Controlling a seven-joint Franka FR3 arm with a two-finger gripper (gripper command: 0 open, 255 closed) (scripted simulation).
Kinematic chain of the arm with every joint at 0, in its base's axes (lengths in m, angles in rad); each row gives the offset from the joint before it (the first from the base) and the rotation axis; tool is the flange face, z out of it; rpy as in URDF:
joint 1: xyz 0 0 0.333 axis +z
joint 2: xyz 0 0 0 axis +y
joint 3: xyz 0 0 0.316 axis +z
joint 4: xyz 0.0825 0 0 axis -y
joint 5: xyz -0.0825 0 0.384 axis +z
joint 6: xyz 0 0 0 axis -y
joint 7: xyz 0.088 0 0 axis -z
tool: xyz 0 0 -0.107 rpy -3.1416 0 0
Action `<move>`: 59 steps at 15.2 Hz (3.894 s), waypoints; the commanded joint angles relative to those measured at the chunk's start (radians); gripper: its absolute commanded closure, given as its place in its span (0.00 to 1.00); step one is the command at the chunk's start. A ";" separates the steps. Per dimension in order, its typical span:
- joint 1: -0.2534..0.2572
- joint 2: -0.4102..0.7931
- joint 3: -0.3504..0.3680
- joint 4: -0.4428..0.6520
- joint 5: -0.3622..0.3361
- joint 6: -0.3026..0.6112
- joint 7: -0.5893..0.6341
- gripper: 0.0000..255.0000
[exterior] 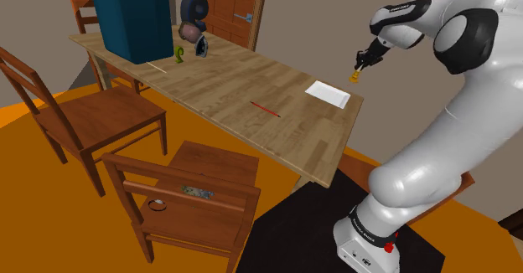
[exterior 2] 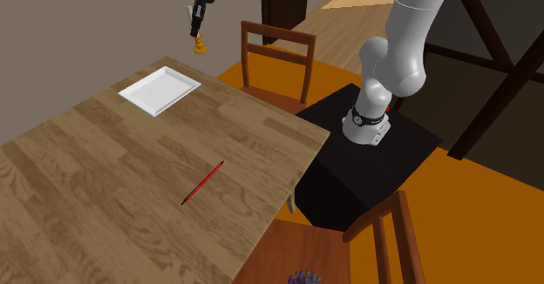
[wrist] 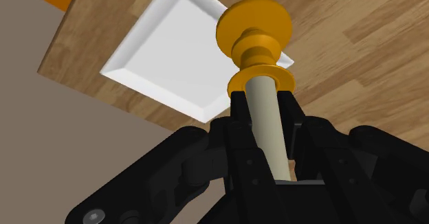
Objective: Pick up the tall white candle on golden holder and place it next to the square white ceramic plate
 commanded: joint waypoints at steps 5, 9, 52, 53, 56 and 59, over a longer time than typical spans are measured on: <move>-0.101 0.237 -0.033 0.283 0.181 -0.111 -0.162 1.00; -0.210 0.413 -0.022 0.524 0.276 -0.213 -0.222 1.00; -0.331 0.719 0.092 0.501 0.481 0.073 -0.429 1.00; -0.333 0.725 0.095 0.499 0.486 0.081 -0.434 1.00; -0.334 0.730 0.098 0.497 0.490 0.088 -0.439 1.00; -0.334 0.730 0.098 0.497 0.490 0.088 -0.439 1.00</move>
